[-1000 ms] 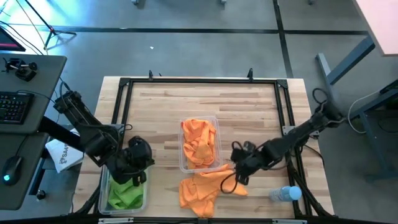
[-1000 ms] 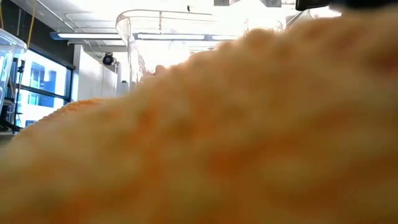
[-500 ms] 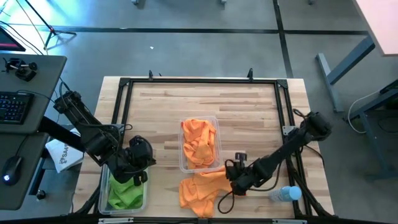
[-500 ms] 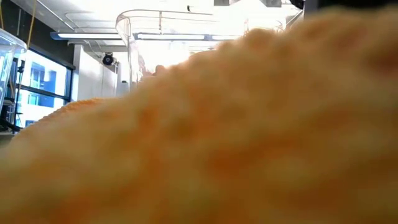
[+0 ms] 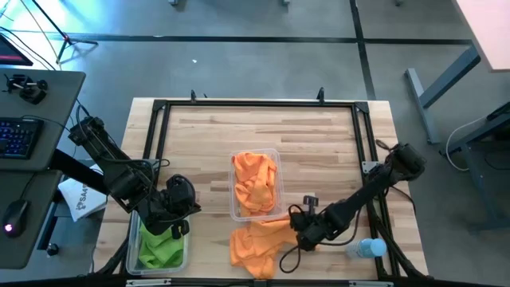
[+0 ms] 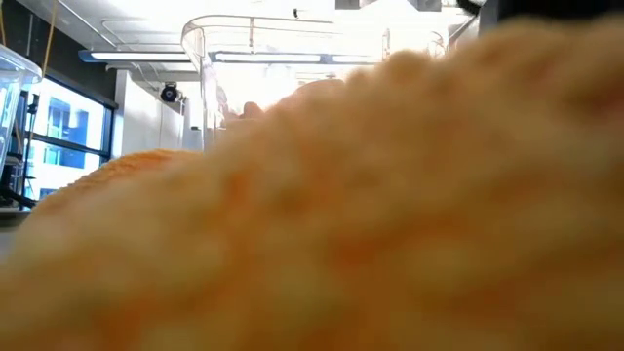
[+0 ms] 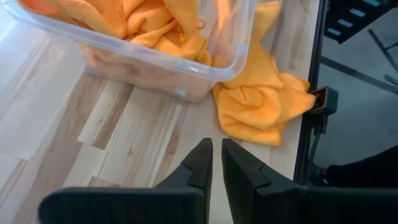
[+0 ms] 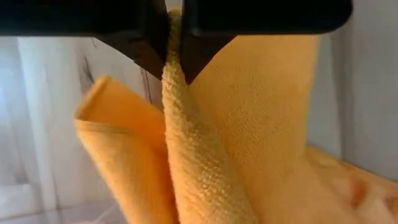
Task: Sort microfiber towel by color & place in baskets
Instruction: Put the yellow microfiber towel into the right transparent bin
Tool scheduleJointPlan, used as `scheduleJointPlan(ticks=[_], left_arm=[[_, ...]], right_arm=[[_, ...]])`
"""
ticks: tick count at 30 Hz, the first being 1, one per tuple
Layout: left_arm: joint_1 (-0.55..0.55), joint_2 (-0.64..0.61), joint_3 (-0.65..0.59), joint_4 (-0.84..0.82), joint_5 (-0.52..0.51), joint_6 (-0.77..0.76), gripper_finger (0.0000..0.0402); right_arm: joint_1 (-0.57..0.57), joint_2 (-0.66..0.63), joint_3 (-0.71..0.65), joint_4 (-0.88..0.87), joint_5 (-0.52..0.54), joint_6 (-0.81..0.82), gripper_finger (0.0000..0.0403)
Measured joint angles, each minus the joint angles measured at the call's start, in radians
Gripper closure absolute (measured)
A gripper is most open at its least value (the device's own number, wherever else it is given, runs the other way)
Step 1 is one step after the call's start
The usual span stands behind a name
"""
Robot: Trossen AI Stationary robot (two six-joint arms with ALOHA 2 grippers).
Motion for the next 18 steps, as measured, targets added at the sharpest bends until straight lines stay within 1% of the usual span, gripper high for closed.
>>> scheduleJointPlan(ticks=[2,6,9,14,18], left_arm=[[0.000,0.000,0.000,0.002,0.000,0.000,0.0379],[0.000,0.000,0.000,0.004,0.001,0.000,0.0379],[0.000,0.000,0.000,0.004,-0.001,0.000,0.0379],[0.000,0.000,0.000,0.005,-0.043,-0.001,0.0379],[0.000,0.000,0.000,0.005,-0.059,-0.001,0.0379]], right_arm=[[0.012,-0.039,0.000,-0.032,0.022,0.023,0.0381],[0.041,-0.166,0.000,-0.127,0.082,0.079,0.0398],[0.070,-0.279,0.000,-0.202,0.134,0.133,0.0395],[0.140,-0.468,0.000,-0.280,0.320,0.232,0.0399],[0.193,-0.598,0.000,-0.278,0.494,0.234,0.0401]])
